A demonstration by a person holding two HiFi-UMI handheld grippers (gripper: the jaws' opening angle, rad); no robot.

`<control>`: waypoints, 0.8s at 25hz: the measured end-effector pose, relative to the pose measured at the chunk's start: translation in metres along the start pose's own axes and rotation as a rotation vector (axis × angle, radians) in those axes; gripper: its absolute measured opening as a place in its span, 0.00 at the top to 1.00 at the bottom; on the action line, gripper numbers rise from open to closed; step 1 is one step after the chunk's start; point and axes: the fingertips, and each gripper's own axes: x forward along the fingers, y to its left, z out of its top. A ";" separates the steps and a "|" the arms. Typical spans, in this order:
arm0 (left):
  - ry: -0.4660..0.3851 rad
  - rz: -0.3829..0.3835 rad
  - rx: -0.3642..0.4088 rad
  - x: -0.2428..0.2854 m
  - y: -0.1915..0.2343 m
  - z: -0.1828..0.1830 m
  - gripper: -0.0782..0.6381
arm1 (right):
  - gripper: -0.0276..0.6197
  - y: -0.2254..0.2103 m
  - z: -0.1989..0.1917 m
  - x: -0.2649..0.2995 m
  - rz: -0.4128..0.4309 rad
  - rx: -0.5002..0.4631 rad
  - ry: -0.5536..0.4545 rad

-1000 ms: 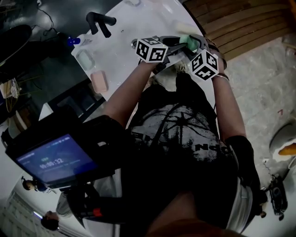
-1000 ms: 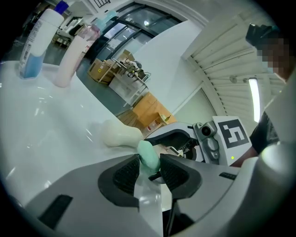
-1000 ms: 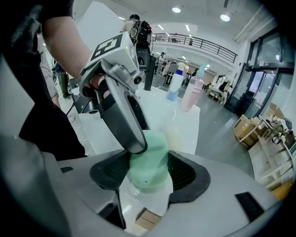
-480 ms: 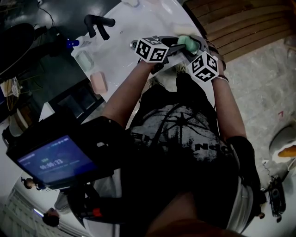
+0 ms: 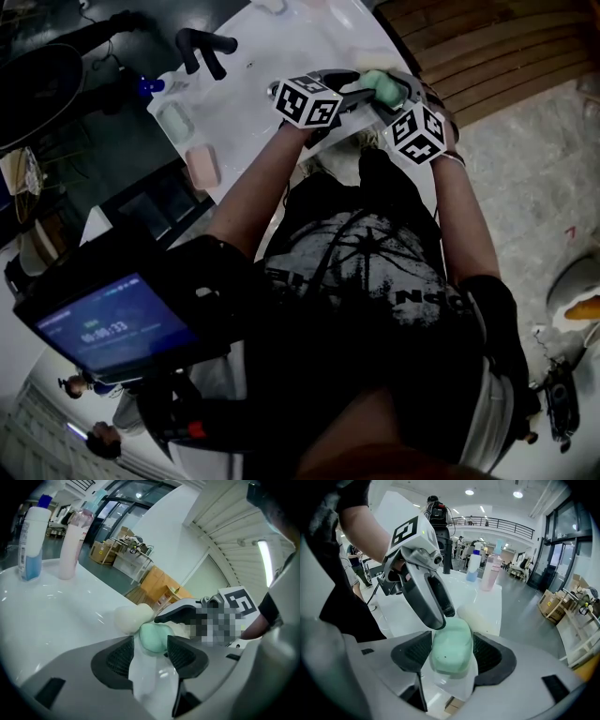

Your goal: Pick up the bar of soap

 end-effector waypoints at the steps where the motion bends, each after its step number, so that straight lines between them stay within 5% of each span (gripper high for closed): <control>1: -0.005 0.006 0.001 -0.002 0.002 0.000 0.59 | 0.54 0.000 0.002 0.000 -0.003 0.001 -0.005; 12: -0.164 0.085 0.036 -0.048 0.002 0.031 0.60 | 0.55 -0.016 0.039 -0.028 -0.078 -0.018 -0.096; 20: -0.317 0.179 0.054 -0.110 0.019 0.036 0.73 | 0.75 -0.008 0.082 -0.027 -0.115 0.003 -0.191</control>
